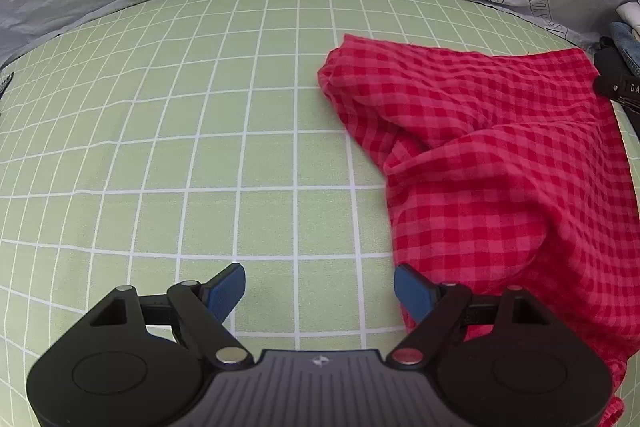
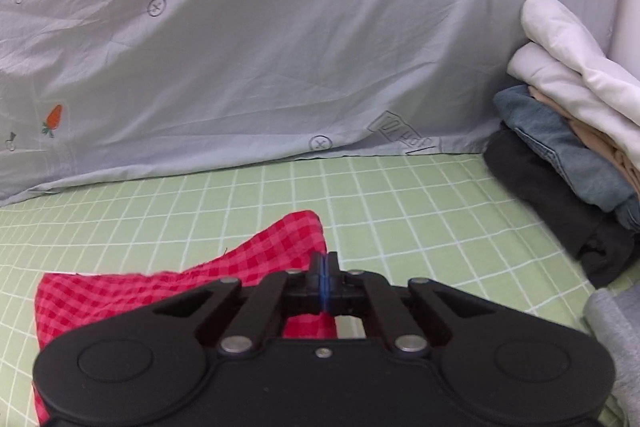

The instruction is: Fold clothes

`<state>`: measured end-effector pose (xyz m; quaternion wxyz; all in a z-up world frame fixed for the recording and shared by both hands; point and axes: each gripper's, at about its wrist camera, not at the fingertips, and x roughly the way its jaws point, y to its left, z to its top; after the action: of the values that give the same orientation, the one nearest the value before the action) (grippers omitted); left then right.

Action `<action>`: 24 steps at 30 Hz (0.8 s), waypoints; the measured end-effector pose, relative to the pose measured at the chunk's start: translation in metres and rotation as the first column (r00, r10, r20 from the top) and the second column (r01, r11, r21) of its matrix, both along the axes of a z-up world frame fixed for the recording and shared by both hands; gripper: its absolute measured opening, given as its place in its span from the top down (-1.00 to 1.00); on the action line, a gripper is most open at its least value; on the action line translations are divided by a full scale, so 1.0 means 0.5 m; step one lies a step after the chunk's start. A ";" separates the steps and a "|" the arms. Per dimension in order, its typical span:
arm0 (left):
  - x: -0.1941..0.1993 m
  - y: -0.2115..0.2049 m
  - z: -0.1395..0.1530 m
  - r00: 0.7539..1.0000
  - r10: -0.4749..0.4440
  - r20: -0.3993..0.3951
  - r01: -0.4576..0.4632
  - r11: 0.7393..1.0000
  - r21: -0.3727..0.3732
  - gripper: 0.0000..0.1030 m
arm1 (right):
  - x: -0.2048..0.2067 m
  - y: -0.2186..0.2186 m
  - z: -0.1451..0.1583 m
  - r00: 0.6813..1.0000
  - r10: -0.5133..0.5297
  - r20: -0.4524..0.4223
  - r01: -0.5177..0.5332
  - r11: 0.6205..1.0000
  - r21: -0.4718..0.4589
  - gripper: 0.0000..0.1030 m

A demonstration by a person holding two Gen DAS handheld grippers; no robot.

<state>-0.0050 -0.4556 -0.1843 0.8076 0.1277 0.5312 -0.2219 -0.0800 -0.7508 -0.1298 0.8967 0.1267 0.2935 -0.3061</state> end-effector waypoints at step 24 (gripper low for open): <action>-0.127 0.027 -0.008 0.974 -0.061 -0.216 0.022 0.983 -0.181 -0.02 | -0.257 0.134 -0.046 0.991 -0.064 -0.114 0.101 0.930 0.353 -0.05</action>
<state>-0.0685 -0.4421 -0.1881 0.7470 0.0409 0.5929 -0.2981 -0.2086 -0.6840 -0.1529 0.8290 0.2846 0.3836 -0.2908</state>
